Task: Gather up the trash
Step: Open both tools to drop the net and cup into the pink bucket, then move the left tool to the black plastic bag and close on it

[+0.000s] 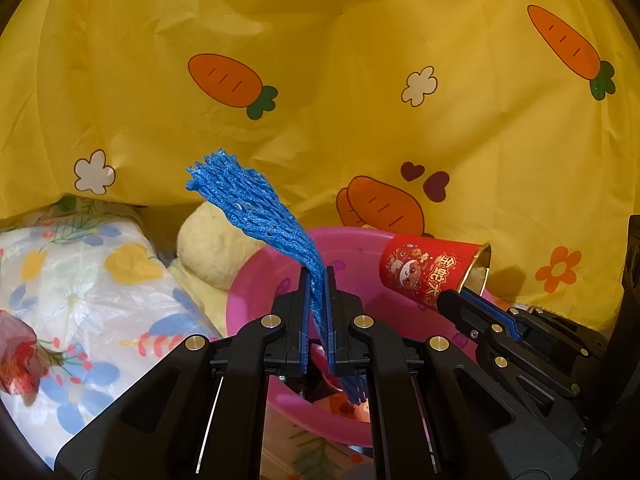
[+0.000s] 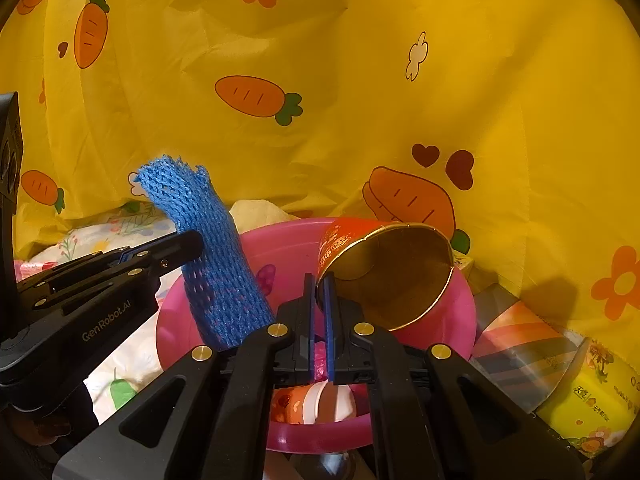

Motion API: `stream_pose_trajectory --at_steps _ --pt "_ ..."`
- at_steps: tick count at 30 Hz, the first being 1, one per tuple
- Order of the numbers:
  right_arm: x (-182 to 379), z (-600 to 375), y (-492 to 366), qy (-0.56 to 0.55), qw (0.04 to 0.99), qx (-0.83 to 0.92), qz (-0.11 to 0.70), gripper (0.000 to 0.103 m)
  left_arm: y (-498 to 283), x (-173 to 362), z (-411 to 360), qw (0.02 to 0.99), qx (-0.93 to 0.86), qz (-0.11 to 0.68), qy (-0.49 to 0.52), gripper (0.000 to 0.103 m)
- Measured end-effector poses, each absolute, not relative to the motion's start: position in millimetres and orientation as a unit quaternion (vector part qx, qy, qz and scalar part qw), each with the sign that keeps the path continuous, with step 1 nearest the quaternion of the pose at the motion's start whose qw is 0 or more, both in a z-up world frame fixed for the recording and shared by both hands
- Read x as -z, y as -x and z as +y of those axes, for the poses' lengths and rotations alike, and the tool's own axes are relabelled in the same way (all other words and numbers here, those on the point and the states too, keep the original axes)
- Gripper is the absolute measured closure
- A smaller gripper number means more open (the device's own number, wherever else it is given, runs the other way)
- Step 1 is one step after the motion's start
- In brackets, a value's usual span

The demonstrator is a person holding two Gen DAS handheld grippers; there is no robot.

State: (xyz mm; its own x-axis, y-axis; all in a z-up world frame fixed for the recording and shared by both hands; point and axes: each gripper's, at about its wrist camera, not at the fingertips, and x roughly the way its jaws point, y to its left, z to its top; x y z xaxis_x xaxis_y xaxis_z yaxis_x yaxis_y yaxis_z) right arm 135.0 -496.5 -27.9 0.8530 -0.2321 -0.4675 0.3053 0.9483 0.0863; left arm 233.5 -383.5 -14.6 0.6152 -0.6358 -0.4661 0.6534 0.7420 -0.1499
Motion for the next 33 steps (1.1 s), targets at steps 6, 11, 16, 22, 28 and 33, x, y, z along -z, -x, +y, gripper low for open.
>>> stream_pose_trajectory --at_steps 6,11,16,22,28,33 --pt "26.9 -495.9 -136.0 -0.076 0.959 0.144 0.230 0.084 -235.9 16.5 -378.6 0.901 0.349 0.257 -0.011 0.056" --pt "23.9 -494.5 -129.9 -0.078 0.961 0.152 0.219 0.059 -235.0 14.8 -359.2 0.915 0.321 0.245 0.010 0.020" --pt "20.1 -490.8 -122.2 -0.080 0.963 0.158 0.205 0.036 -234.8 12.0 -335.5 0.924 0.289 0.247 0.031 0.010" --pt "15.9 -483.8 -110.8 -0.083 0.966 0.158 0.187 0.016 -219.9 8.7 -303.9 0.936 0.256 0.238 0.040 0.007" --pt "12.2 -470.0 -103.7 -0.083 0.966 0.154 0.193 0.013 -196.4 -0.2 -280.8 0.949 0.224 0.221 0.023 0.006" --pt "5.4 -450.1 -93.3 -0.072 0.969 0.144 0.187 0.013 -175.2 -6.5 -256.1 0.958 0.191 0.212 0.014 0.006"
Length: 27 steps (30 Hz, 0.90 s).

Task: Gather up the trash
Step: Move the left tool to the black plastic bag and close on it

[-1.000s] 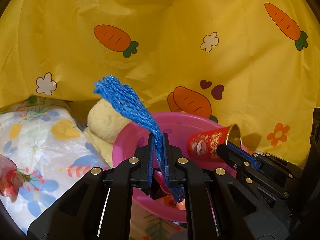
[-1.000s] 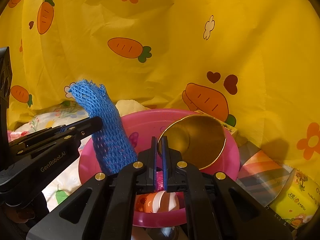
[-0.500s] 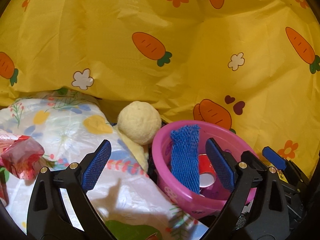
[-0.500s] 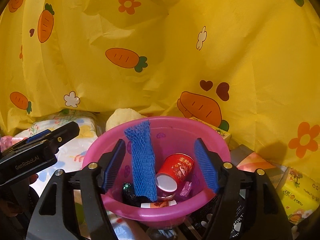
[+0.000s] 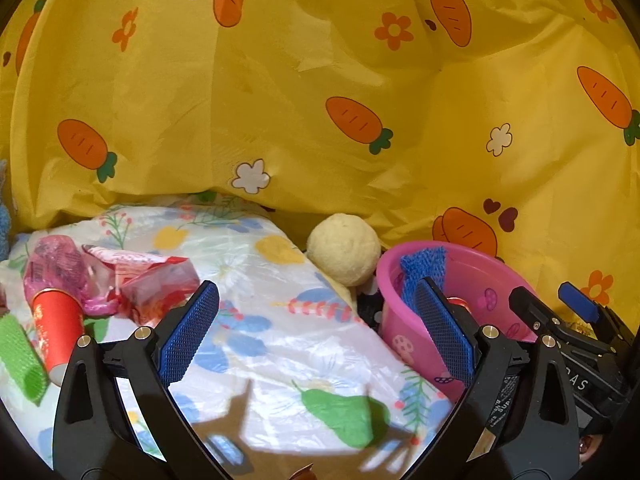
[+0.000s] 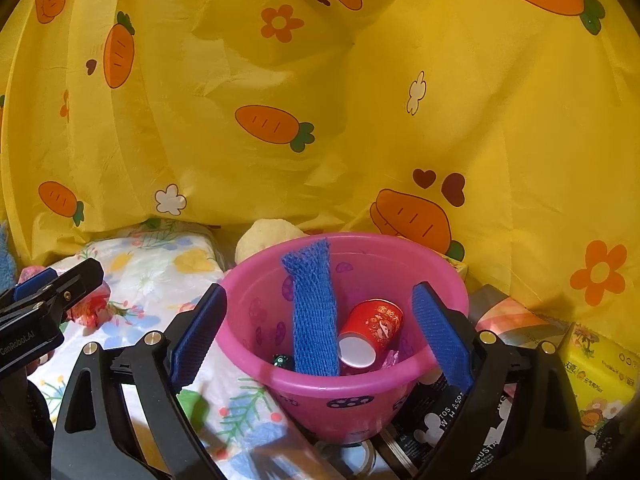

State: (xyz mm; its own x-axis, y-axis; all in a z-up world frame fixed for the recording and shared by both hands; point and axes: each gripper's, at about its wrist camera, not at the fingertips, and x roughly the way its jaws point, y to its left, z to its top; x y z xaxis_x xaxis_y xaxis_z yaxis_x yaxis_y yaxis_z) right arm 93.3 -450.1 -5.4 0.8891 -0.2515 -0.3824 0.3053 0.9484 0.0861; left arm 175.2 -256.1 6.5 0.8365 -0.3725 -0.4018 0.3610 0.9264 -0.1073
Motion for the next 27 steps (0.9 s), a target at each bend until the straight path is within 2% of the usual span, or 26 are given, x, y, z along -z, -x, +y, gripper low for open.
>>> stream_pose_trajectory --at_steps 10,27 --pt "-2.1 -410.9 -66.9 -0.063 0.976 0.124 0.167 0.010 -136.2 -11.6 -196.5 0.969 0.141 0.204 0.017 0.006" --pt "4.5 -326.7 -49.0 -0.066 0.980 0.055 0.180 0.010 -92.7 -1.2 -77.9 0.977 0.029 0.208 0.031 0.006"
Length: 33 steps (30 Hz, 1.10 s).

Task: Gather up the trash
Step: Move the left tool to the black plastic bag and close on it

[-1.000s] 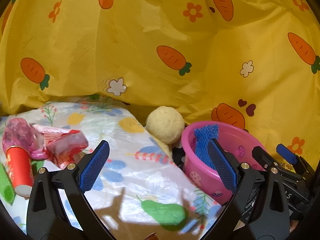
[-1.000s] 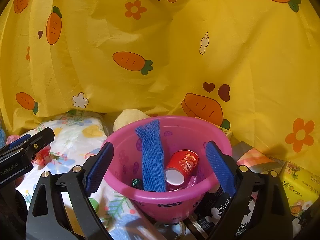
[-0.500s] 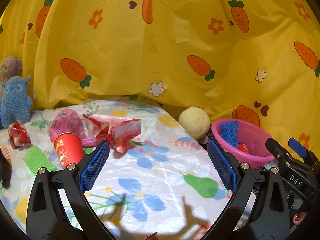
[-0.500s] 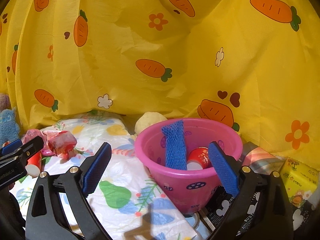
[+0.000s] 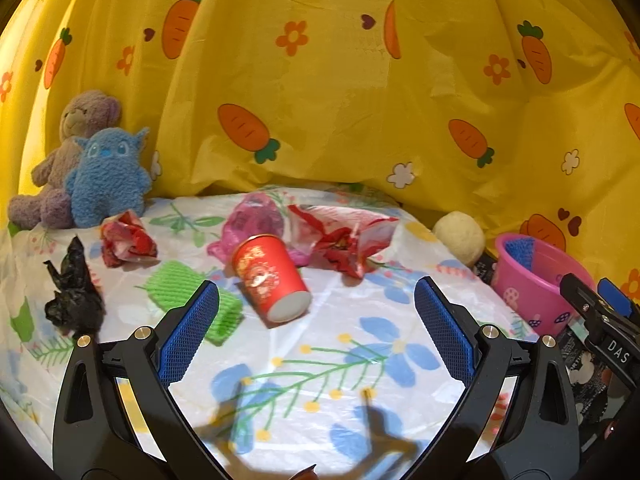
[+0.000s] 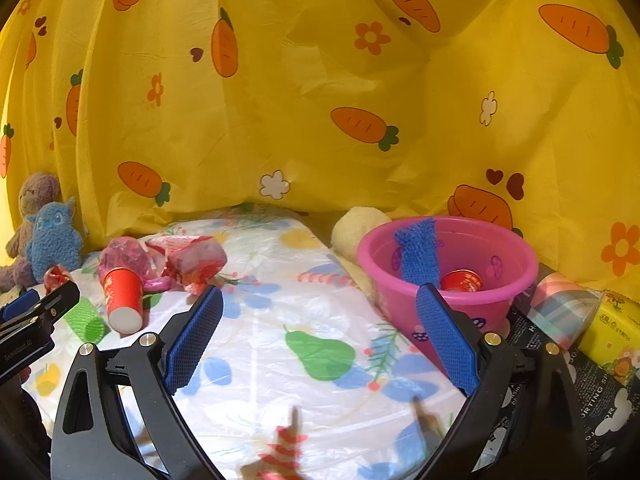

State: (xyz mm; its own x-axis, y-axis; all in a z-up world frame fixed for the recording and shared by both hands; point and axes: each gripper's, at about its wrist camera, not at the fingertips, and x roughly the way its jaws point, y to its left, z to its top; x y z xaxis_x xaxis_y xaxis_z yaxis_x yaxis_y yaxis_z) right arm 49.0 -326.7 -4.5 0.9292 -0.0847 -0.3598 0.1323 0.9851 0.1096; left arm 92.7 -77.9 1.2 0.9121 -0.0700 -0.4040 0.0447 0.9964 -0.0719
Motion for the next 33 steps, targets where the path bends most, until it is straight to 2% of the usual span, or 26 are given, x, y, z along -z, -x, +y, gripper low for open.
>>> stream_pose_trajectory --at_steps 21,33 --pt "13.5 -192.1 -83.6 -0.020 0.973 -0.076 0.216 0.010 -84.8 4.9 91.9 0.961 -0.150 0.225 0.063 0.006" --pt "20.2 -147.5 -127.4 0.004 0.963 -0.109 0.246 0.010 -127.3 26.0 137.0 0.939 -0.176 0.283 0.081 0.006"
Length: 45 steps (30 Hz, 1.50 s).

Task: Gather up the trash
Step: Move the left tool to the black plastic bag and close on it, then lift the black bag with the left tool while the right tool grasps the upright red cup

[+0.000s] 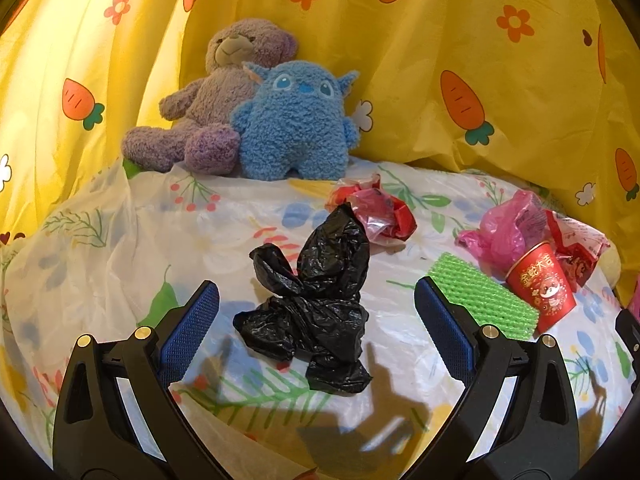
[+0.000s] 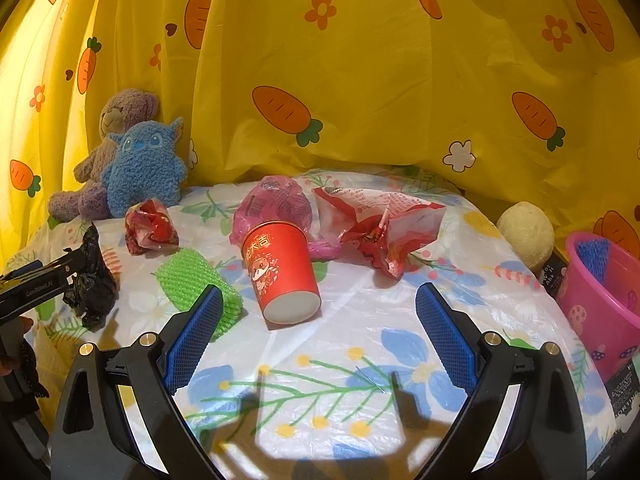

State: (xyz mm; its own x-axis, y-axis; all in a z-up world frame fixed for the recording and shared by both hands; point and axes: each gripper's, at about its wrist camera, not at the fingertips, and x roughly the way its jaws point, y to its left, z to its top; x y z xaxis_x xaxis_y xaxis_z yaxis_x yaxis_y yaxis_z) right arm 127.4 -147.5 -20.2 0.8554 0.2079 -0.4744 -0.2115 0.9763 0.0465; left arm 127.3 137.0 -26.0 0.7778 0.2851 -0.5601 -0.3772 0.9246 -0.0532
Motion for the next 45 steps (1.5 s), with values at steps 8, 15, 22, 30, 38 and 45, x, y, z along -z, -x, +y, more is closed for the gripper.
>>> stream_pose_trajectory --at_steps 8,15,22,30,38,45 --pt "30.3 -128.4 -161.3 0.014 0.955 -0.112 0.275 0.010 -158.3 47.6 151.2 0.921 -0.161 0.340 0.098 0.030" --pt "37.7 -117.1 -176.5 0.027 0.949 -0.119 0.289 0.012 -165.2 54.6 155.4 0.916 -0.137 0.359 0.118 0.063" --pt "43.6 -113.2 -188.2 0.030 0.944 -0.123 0.305 0.018 -158.1 48.7 155.4 0.922 -0.127 0.344 0.127 0.080" --pt "53.4 -105.0 -200.7 0.037 0.935 -0.129 0.328 0.022 -136.7 22.5 145.7 0.937 -0.117 0.298 0.141 0.080" --pt "58.1 -103.5 -208.3 0.037 0.927 -0.134 0.348 0.032 -131.3 16.1 134.1 0.942 -0.103 0.289 0.136 0.080" --pt "62.1 -103.3 -212.3 0.035 0.920 -0.141 0.364 0.042 -131.2 17.4 127.3 0.943 -0.095 0.291 0.129 0.080"
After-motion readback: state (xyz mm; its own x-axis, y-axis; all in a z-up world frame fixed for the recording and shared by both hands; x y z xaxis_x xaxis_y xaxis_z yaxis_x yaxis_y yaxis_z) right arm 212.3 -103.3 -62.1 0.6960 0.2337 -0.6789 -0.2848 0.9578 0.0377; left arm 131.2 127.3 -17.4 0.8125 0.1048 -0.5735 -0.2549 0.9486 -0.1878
